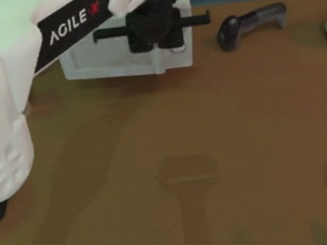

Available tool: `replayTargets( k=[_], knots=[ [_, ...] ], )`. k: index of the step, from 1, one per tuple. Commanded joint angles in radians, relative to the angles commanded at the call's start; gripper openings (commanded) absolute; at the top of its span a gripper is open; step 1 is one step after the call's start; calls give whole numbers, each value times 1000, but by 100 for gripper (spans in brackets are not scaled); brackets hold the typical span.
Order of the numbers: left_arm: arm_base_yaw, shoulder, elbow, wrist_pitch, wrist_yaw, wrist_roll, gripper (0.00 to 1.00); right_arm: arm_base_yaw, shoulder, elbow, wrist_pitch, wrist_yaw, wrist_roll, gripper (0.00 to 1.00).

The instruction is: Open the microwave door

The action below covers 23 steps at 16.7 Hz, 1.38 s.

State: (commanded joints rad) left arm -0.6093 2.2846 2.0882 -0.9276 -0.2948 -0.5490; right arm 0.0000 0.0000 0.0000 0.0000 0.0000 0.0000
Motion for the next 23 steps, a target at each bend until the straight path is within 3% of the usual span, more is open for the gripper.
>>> replayTargets(
  k=[23],
  knots=[
    [0, 0, -1, 0, 0, 0, 0, 0, 0, 0, 0, 0, 0, 100]
  ],
)
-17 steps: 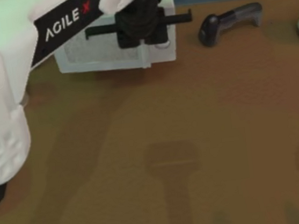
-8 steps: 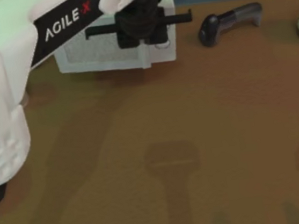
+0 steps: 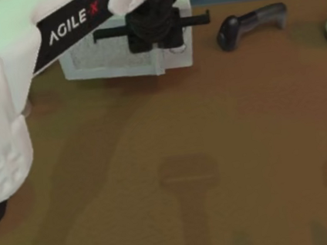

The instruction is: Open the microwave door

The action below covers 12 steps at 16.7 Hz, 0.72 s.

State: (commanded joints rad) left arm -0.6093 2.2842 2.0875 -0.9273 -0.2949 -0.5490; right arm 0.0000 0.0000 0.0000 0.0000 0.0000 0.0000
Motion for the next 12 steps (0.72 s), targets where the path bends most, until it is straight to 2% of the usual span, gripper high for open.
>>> replayTargets(
  k=[12],
  knots=[
    [4, -79, -133, 73, 32, 69, 0, 0, 0, 0, 0, 0, 0, 100]
  ],
)
